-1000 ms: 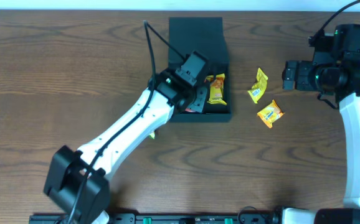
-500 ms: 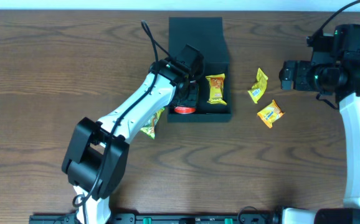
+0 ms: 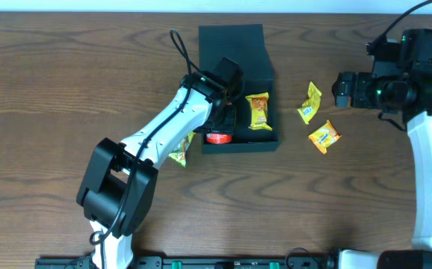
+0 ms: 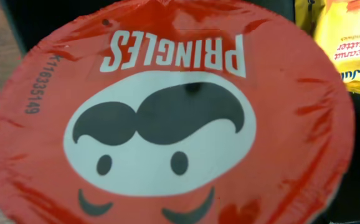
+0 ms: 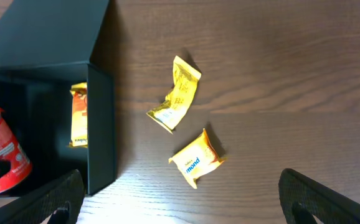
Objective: Pack container
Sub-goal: 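Lower the Pringles can upright into the box beside the cookie packet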
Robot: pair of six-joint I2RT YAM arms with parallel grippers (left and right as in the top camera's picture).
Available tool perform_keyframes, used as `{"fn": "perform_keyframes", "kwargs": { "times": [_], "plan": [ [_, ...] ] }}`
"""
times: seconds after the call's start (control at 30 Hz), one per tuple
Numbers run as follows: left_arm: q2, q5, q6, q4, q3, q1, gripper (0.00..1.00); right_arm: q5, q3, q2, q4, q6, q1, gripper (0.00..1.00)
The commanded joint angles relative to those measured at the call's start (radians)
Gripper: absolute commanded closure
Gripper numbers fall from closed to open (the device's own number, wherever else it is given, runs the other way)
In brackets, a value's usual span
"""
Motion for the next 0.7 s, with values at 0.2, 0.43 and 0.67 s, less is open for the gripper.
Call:
{"fn": "perform_keyframes", "kwargs": {
  "times": [0.2,0.43,0.67],
  "plan": [
    [0.009,0.029,-0.019,-0.006,0.019,0.001,0.34,-0.014,0.014,0.012,0.000,-0.008,-0.007,0.01],
    [0.009,0.028,-0.019,-0.003,0.019,0.002,0.32,-0.014,0.014,0.012,0.000,-0.008,-0.007,0.01],
    [0.009,0.028,-0.019,-0.003,0.019,0.001,0.23,-0.014,0.014,0.012,0.000,-0.008,-0.007,0.01]
  ]
}}
